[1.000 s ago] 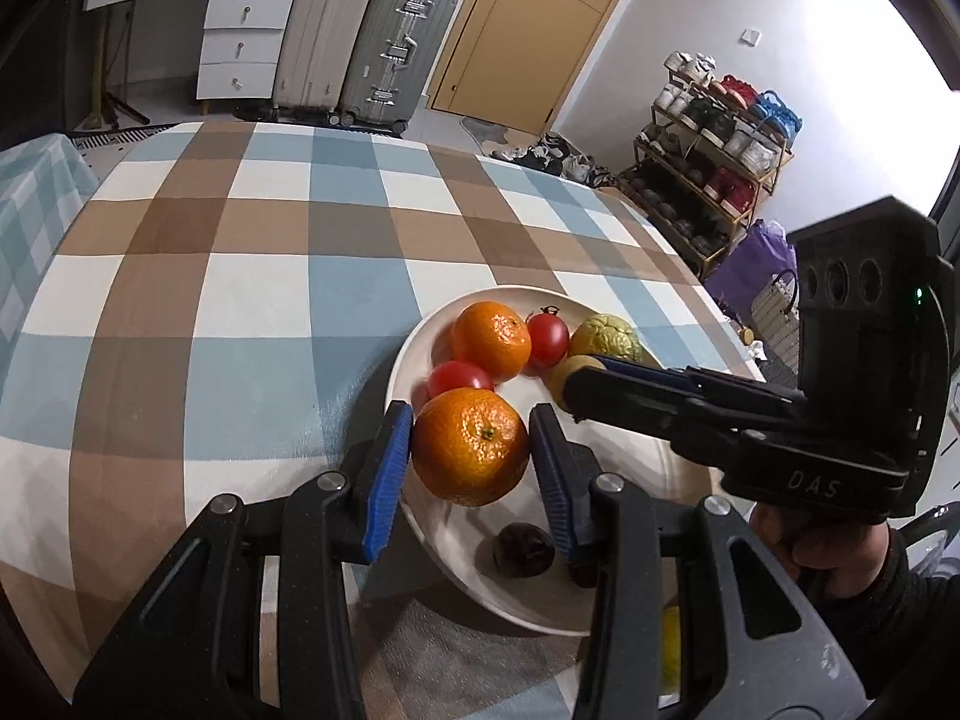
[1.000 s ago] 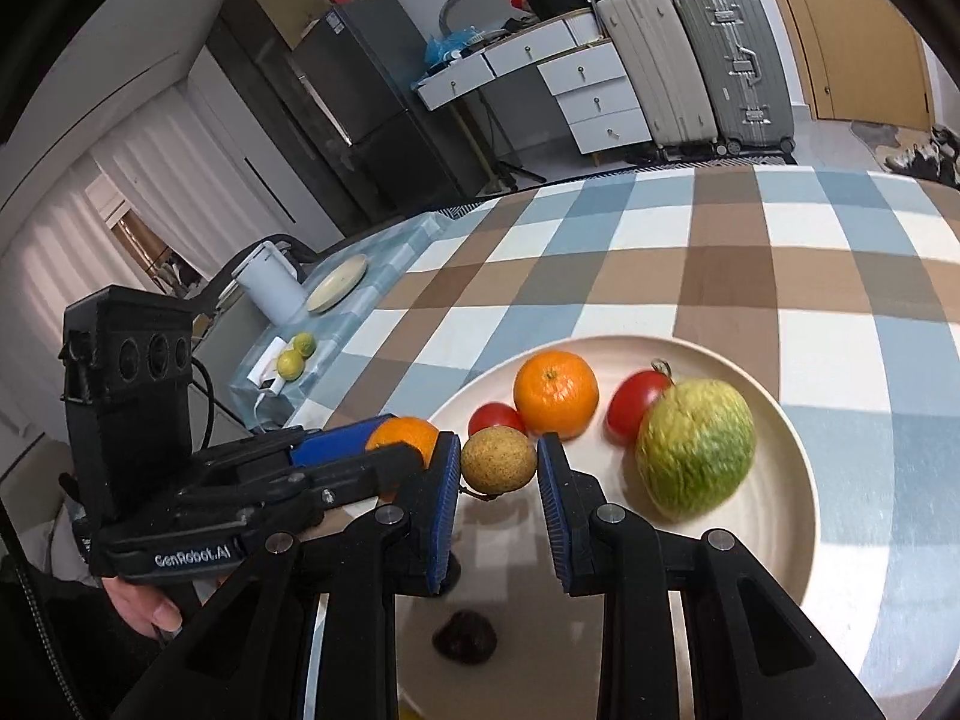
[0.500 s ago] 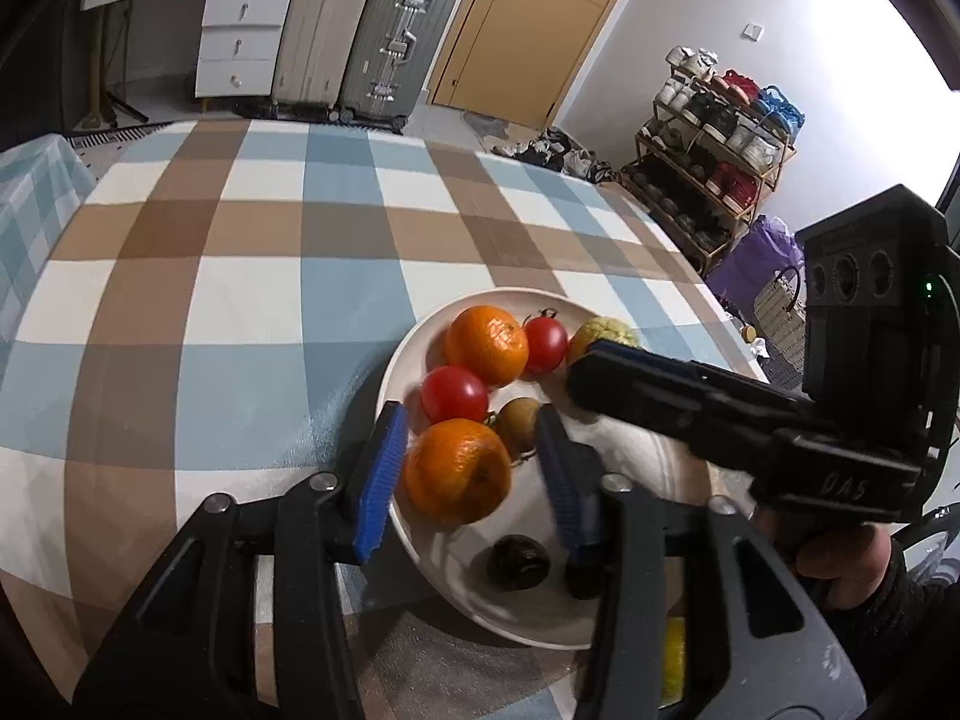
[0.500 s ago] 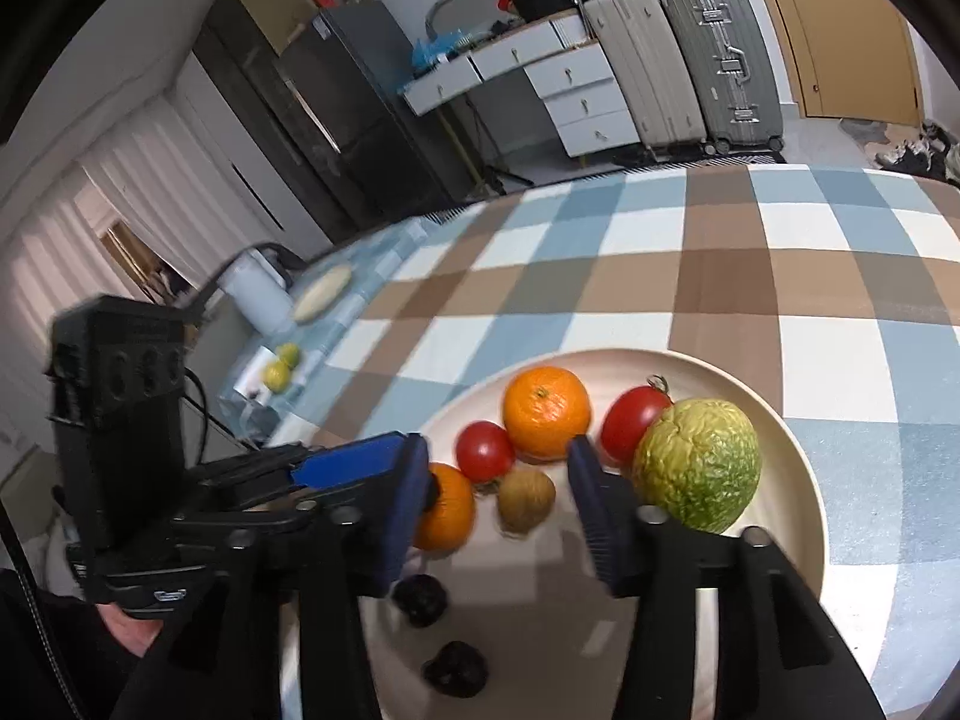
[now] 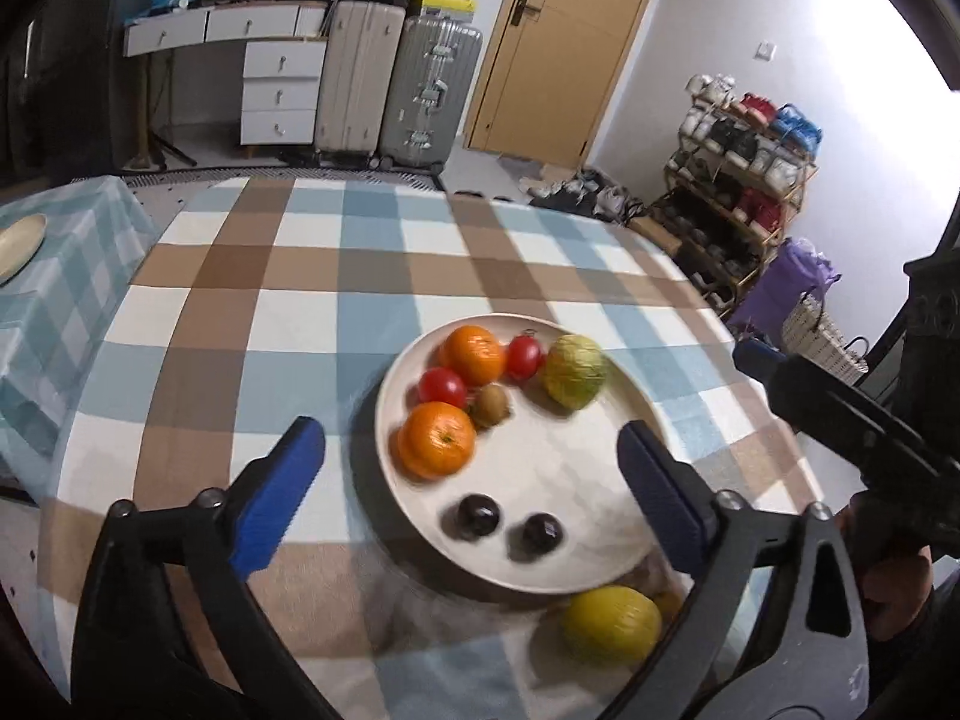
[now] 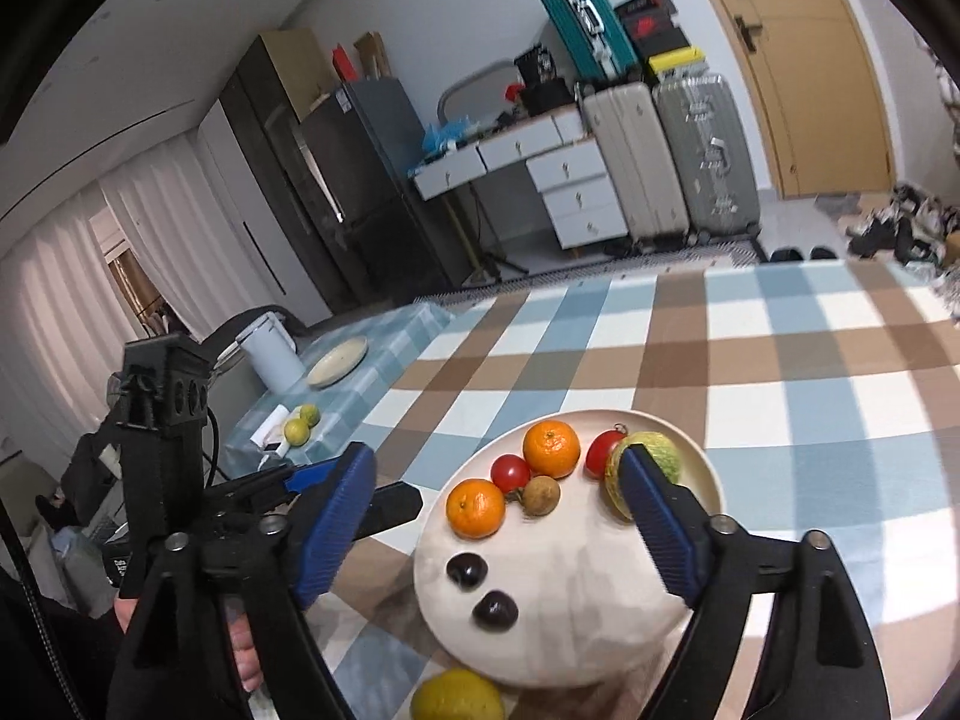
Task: Organize fruits
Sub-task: 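Withdraw both tools from the plate toward the yellow citrus and kiwi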
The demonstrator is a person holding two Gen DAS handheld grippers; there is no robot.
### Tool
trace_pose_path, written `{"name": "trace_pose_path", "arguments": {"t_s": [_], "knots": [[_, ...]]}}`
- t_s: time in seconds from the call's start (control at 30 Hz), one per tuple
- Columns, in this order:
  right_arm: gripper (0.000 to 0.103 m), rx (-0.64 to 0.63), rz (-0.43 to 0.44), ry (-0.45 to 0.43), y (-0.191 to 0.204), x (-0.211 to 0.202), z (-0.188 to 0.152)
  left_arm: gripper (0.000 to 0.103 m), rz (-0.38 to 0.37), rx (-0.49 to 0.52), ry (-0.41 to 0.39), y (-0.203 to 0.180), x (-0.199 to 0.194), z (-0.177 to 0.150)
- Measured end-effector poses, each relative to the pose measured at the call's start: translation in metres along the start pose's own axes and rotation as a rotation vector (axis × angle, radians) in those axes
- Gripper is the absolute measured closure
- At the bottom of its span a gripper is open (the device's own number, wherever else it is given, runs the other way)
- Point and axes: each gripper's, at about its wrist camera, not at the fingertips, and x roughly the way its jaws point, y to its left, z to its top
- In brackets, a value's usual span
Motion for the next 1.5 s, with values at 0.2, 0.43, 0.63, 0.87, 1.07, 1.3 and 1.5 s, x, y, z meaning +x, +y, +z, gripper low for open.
{"name": "trace_pose_path", "arguments": {"t_s": [0.2, 0.43, 0.63, 0.87, 1.07, 1.3, 1.5], "knots": [[0.002, -0.030, -0.019, -0.052, 0.015, -0.043, -0.015, 0.001, 0.054, 0.037, -0.035, -0.028, -0.035, -0.017], [0.000, -0.033, -0.040, -0.081, 0.026, -0.083, -0.041, 0.001, 0.081, 0.093, -0.062, -0.058, -0.071, -0.047], [0.000, -0.024, -0.065, -0.091, 0.030, -0.106, -0.063, 0.001, 0.083, 0.078, -0.049, -0.069, -0.089, -0.073], [0.000, 0.024, -0.082, -0.077, 0.027, -0.115, -0.087, 0.001, 0.098, 0.057, 0.006, -0.066, -0.079, -0.095], [0.000, 0.015, -0.120, -0.044, 0.026, -0.112, -0.104, 0.001, 0.090, 0.040, 0.047, -0.065, -0.066, -0.111], [0.000, 0.070, -0.129, 0.020, 0.010, -0.099, -0.126, 0.001, 0.080, 0.026, 0.087, -0.064, -0.047, -0.117], [0.000, 0.090, -0.134, 0.040, 0.001, -0.091, -0.134, 0.001, 0.063, 0.015, 0.113, -0.061, -0.027, -0.113]]}}
